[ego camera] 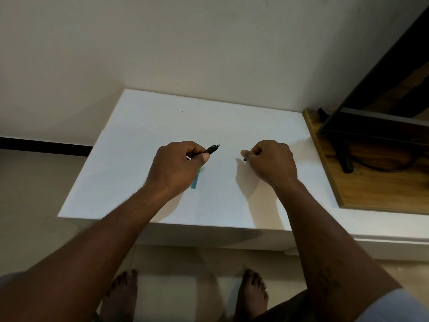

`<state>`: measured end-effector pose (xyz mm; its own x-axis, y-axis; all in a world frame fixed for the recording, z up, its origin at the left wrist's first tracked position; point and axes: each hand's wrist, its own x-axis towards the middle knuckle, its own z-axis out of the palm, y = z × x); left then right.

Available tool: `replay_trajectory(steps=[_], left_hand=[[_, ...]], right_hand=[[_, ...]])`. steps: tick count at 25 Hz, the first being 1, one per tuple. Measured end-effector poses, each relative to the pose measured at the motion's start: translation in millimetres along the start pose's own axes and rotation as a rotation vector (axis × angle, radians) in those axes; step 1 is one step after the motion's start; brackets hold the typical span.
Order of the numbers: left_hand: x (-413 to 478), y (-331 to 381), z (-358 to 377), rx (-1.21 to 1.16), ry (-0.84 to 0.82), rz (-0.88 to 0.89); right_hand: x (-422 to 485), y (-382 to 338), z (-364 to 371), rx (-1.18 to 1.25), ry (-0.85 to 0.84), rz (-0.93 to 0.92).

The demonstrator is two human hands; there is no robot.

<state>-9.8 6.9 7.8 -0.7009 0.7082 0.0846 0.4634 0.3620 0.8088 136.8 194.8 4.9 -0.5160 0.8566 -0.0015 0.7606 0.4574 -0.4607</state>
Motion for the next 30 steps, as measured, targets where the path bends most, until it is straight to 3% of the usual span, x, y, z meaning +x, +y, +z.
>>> replay_trajectory(steps=[6, 10, 14, 21, 30], left_hand=[[1.9, 0.8, -0.6, 0.012, -0.001, 0.000], [0.7, 2.2, -0.2, 0.011, -0.012, 0.011], [-0.4, 4.2, -0.2, 0.016, -0.028, 0.036], [-2.8, 4.6, 1.0, 0.012, -0.044, 0.073], [-3.6, 2.4, 0.7, 0.008, -0.051, 0.081]], right_hand=[[-9.7, -23.4, -23.7, 0.201, 0.159, -0.105], [-26.5, -43.5, -22.4, 0.600, -0.030, -0.042], [-30.3, -47.9, -20.8, 0.802, -0.210, 0.049], [-30.7, -47.1, -17.7, 0.870, -0.329, 0.051], [-33.4, -48.0, -14.9, 0.801, -0.289, 0.031]])
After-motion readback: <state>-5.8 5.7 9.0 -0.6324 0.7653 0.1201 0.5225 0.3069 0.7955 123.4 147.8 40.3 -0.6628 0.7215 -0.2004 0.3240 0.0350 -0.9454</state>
